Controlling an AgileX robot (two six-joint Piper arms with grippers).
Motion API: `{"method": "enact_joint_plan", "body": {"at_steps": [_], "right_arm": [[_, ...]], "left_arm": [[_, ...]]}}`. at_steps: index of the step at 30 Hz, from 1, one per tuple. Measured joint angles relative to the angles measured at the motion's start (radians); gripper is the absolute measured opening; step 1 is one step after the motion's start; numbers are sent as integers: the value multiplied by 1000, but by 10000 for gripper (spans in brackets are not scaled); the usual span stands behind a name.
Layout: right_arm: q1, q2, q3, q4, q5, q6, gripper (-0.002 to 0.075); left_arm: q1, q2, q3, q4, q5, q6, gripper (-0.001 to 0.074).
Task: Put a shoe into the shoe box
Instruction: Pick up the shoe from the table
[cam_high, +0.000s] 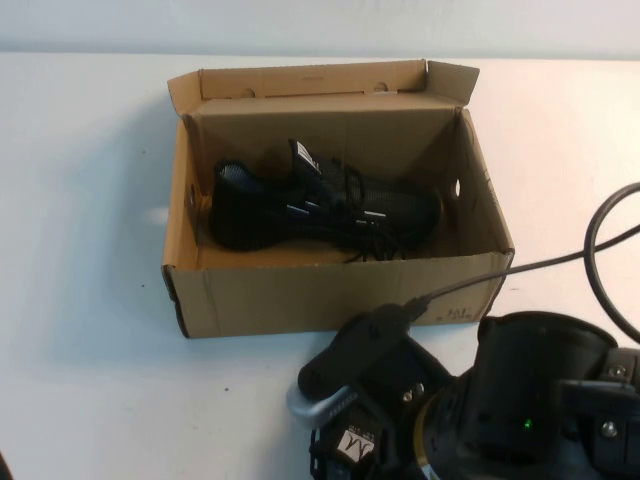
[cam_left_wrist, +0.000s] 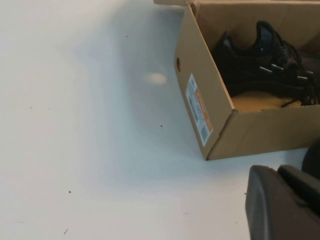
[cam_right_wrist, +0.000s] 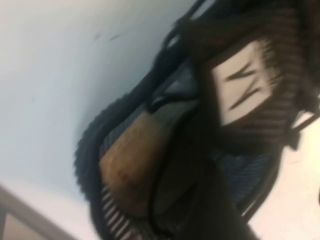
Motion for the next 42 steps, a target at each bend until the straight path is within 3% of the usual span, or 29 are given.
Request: {"method": "enact_joint_plan", "body": {"at_steps": [16,29,42], "right_arm": [[0,0,78,-28,-36,121,396],[0,0,149,-237,-182,308,396],[0,34,157,-264,-231,326,394]], "left_arm": [[-13,0,0,2,10,4,-1],[-13,0,0,2,10,6,-1],[-13,0,0,2,10,6,-1]]}}
